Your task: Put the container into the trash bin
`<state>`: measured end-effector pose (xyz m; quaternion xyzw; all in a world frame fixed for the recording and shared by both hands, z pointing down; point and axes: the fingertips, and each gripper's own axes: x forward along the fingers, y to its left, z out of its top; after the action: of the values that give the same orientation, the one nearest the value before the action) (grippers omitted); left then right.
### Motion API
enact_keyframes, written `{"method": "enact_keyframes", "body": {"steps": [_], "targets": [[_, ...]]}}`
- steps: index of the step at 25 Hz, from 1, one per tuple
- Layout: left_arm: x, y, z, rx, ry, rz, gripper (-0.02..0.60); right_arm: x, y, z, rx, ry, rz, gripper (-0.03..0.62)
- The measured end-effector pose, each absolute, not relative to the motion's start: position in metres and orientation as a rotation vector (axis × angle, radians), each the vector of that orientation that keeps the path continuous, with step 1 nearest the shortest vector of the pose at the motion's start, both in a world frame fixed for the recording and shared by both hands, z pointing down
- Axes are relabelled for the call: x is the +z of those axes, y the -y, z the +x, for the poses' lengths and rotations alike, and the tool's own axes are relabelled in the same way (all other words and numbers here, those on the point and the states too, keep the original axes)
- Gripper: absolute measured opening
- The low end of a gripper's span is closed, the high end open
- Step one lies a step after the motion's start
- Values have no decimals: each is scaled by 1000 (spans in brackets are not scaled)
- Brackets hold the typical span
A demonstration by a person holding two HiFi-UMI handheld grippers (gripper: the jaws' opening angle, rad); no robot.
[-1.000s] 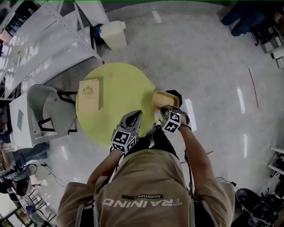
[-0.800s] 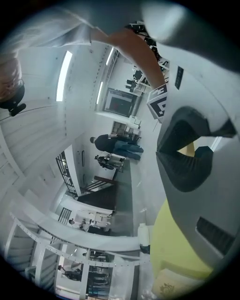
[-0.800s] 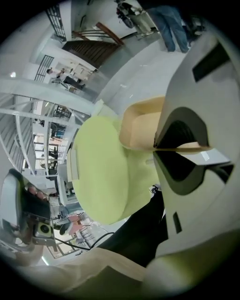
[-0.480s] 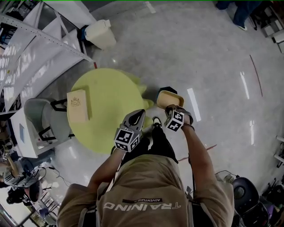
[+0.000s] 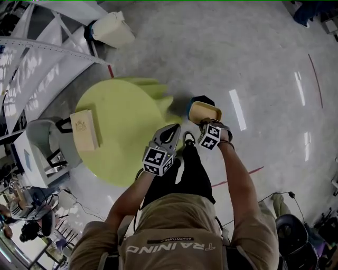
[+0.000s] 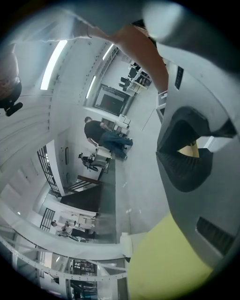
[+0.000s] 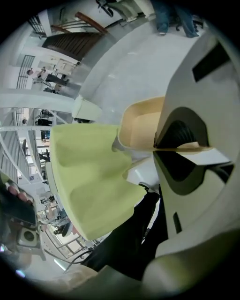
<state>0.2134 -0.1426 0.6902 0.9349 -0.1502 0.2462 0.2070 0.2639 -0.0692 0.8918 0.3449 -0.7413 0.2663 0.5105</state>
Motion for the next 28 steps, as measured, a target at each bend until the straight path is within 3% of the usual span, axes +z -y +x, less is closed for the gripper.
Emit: {"method": "enact_keyframes", "body": {"steps": [13,28], "targets": [[778,125,264,729,519,2454,2,988,56,282,675,1788,729,25],[871,120,276,779,582,2360,2,1095,59,288,611,1809,628,26]]}}
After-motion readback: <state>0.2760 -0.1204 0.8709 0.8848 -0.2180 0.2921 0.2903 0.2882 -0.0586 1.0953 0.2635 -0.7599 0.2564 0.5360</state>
